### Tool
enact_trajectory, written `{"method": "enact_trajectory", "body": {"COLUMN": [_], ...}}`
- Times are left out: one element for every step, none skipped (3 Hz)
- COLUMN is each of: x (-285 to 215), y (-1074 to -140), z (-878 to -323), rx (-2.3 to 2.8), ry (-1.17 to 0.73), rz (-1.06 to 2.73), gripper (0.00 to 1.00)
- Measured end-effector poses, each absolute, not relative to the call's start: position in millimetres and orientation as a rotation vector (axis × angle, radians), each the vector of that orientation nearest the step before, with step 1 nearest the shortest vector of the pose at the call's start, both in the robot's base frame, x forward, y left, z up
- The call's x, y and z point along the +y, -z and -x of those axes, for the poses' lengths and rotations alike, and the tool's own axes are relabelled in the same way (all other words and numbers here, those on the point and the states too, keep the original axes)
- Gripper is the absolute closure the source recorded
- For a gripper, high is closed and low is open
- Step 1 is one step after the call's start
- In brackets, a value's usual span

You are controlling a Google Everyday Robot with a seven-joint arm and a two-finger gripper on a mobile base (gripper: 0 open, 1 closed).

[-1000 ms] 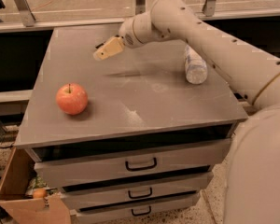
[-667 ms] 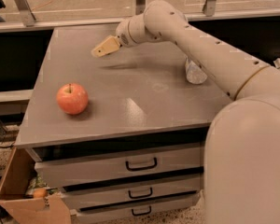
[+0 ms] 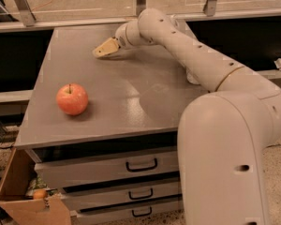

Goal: Pick rxbar chocolate

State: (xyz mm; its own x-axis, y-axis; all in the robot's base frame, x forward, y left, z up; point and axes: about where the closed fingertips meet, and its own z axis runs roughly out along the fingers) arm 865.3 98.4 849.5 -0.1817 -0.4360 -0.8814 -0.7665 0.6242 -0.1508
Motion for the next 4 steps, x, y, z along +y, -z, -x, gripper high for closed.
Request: {"method": "enact_trajectory", "body": {"x": [93.3,91.6,91.4,91.4], "y": [-836.4,-834.0,-834.8,-836.8], "z": [-876.8,-881.1,-881.5,-881.5], "rx": [1.849,1.861,1.862,1.862], "ry": [-0.388,-0.395,-0.396,-0.396], "rz": [0.942,0.926,0.925,0.925], "gripper": [0.18,0.41,0.65,0.88]}}
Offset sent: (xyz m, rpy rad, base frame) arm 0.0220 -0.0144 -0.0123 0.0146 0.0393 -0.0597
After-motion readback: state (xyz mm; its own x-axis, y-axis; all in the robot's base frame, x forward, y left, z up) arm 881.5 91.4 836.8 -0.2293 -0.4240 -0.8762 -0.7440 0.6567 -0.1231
